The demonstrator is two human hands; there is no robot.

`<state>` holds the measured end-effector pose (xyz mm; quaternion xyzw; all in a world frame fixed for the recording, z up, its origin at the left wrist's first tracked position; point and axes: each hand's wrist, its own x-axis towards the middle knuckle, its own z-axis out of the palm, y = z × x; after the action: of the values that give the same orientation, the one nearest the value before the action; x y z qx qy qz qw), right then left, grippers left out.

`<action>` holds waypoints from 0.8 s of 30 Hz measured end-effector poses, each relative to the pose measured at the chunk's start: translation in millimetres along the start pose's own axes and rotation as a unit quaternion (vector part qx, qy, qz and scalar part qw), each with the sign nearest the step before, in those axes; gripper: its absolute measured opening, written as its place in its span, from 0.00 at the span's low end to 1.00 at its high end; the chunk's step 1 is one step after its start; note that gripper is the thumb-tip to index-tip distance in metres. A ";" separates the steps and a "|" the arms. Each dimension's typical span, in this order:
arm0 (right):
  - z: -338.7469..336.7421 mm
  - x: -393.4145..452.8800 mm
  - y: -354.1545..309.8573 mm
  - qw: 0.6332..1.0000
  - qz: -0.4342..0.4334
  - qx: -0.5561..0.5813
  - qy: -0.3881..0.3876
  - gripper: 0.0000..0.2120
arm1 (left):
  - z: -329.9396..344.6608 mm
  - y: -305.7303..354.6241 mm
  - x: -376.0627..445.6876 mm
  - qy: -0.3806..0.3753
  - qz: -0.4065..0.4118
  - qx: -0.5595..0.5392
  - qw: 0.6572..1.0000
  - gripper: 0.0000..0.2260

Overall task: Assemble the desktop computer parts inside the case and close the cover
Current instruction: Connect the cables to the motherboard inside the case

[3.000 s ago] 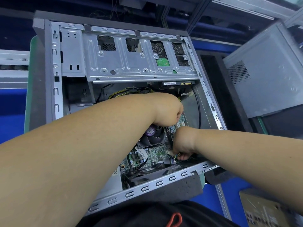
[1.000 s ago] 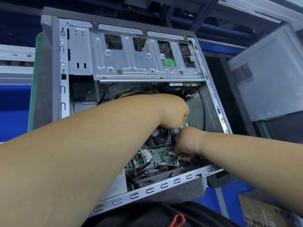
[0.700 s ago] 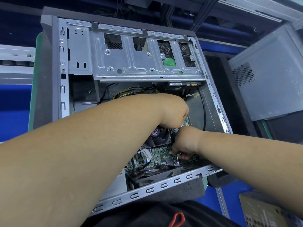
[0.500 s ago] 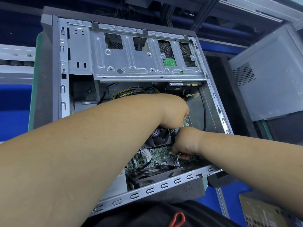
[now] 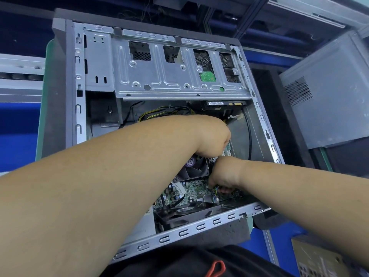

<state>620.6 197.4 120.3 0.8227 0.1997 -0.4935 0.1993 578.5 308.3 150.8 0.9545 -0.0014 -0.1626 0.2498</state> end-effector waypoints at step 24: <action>-23.6 -9.2 25.8 0.992 -0.086 0.086 -0.034 0.07 | -6.1 1.7 -2.4 -0.016 -0.024 0.007 1.000 0.12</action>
<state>647.5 187.0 142.1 0.7991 0.2195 -0.5523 0.0909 578.3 309.9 157.4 0.9534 0.0165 -0.1841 0.2386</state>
